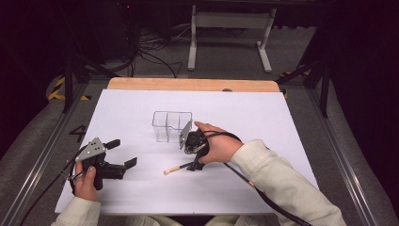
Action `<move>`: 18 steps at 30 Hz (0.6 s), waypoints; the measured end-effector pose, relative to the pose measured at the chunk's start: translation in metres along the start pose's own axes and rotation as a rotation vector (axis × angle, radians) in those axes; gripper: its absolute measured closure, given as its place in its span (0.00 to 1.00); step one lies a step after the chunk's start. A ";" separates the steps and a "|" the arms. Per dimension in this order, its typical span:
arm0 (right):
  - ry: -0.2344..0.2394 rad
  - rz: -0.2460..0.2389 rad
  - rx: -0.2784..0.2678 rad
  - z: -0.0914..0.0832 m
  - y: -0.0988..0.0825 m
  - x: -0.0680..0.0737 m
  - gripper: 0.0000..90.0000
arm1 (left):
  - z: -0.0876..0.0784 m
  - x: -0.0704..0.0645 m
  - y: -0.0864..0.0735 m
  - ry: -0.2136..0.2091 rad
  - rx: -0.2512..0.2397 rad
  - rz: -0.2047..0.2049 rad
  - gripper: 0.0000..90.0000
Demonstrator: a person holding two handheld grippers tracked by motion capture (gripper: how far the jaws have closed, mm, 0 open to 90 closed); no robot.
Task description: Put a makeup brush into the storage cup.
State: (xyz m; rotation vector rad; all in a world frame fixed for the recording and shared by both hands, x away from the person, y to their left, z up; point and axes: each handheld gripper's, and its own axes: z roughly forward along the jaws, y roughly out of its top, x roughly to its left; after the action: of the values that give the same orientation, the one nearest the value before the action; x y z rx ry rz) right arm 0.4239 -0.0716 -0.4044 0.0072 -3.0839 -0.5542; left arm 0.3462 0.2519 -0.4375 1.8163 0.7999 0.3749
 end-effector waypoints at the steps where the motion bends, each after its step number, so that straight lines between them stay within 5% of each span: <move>1: -0.002 -0.013 -0.001 0.001 0.000 0.000 0.32 | 0.000 0.000 0.000 0.000 0.000 -0.004 0.01; 7: -0.009 -0.063 0.072 0.006 0.004 0.003 0.55 | 0.000 0.000 0.000 0.004 -0.002 -0.009 0.01; 18: 0.006 -0.125 0.101 0.020 0.009 0.004 0.73 | 0.001 0.000 -0.001 0.006 0.001 -0.013 0.01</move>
State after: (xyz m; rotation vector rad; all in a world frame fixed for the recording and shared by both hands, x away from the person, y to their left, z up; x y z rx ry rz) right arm 0.4198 -0.0557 -0.4201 0.2037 -3.1182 -0.3997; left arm 0.3465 0.2520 -0.4389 1.8108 0.8160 0.3717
